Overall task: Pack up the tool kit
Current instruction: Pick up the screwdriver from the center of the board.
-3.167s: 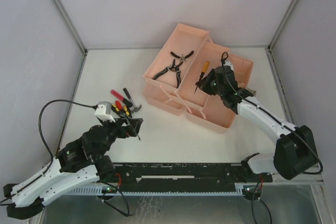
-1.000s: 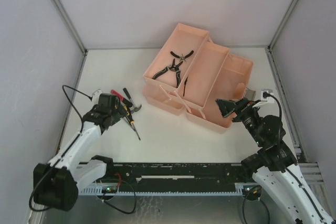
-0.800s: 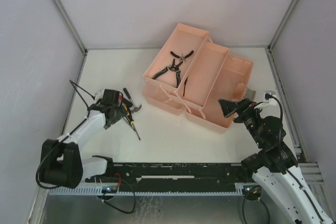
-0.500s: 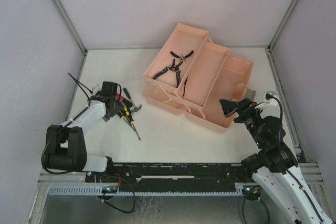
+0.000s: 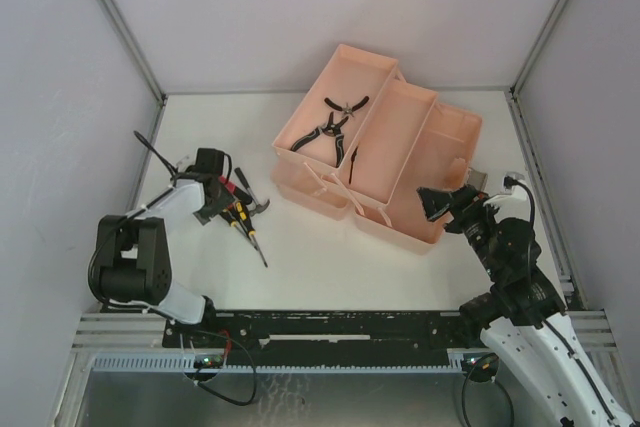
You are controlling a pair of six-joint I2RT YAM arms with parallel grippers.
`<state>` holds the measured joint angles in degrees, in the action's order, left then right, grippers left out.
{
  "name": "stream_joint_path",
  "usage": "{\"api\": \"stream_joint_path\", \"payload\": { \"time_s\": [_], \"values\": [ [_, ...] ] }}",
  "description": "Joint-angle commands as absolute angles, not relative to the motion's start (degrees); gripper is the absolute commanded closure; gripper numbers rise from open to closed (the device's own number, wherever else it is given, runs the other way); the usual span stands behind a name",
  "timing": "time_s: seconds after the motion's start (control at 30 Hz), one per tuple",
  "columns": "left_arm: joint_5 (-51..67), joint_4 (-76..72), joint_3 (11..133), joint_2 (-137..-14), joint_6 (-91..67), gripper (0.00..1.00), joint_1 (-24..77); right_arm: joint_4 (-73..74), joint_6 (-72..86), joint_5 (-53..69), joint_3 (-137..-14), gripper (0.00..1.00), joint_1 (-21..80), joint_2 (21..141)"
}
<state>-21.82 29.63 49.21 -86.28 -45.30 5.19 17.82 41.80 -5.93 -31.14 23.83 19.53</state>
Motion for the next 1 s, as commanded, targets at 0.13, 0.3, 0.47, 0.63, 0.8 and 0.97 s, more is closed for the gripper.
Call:
{"api": "stream_joint_path", "payload": {
  "time_s": [0.13, 0.3, 0.47, 0.63, 0.8, 0.97],
  "values": [
    [-22.8, 27.8, 52.0, -88.3, -43.3, 0.42, 3.7, 18.6, 42.4, -6.3, -32.3, 0.15, 22.9, 19.0],
    [-20.9, 27.2, 52.6, -90.1, -41.8, 0.47, 3.0, 18.9, 42.3, -6.2, -32.3, 0.15, 22.7, 19.0],
    [-21.4, 26.5, 50.9, -88.7, -42.3, 0.49, 2.8, 19.0, 42.4, -6.2, -32.4, 0.15, 22.4, 19.0],
    [-21.8, 26.5, 50.2, -88.7, -42.1, 0.50, 2.2, 19.1, 42.6, -5.9, -32.3, 0.15, 22.3, 19.2],
    [-17.1, 25.8, 51.1, -90.5, -40.0, 0.48, 0.9, 19.3, 42.7, -5.9, -32.4, 0.15, 22.2, 19.1],
    [-17.8, 25.4, 50.7, -90.6, -40.2, 0.49, 0.5, 19.6, 42.7, -6.0, -32.3, 0.15, 22.0, 19.1]
  ]
}}
